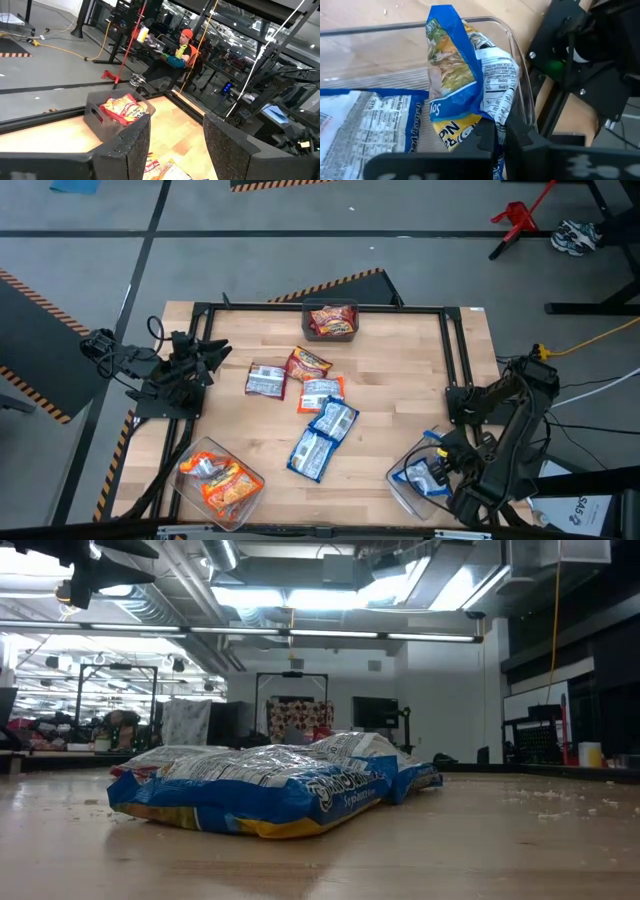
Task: Sort Maruchan noodles
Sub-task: Put the blue noodle pack into the right transparent bin
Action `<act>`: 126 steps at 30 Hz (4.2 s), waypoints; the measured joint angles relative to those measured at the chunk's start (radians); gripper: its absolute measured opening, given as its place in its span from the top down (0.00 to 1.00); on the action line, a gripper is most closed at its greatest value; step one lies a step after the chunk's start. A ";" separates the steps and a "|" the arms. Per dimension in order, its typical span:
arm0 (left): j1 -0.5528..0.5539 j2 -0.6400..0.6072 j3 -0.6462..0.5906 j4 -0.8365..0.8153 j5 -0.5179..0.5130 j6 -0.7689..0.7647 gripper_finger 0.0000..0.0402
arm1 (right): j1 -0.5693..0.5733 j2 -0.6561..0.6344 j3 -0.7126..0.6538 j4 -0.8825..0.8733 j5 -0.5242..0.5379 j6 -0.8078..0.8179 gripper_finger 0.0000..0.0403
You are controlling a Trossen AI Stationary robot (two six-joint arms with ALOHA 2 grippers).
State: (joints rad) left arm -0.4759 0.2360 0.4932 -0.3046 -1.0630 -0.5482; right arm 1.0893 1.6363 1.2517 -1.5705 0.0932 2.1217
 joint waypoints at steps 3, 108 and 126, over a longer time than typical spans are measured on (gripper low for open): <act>0.000 0.000 0.000 0.000 0.000 0.000 0.56 | 0.000 0.000 -0.012 0.005 -0.009 -0.049 1.00; 0.000 0.000 0.000 -0.081 0.031 0.011 0.56 | -0.865 0.120 0.215 0.709 0.012 -1.189 1.00; 0.000 0.000 0.000 -0.084 0.032 0.007 0.56 | -0.378 -0.052 0.264 0.366 0.329 -0.356 1.00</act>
State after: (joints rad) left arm -0.4759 0.2359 0.4931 -0.3889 -1.0313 -0.5410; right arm 0.7109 1.5838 1.5154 -1.2041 0.4223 1.7654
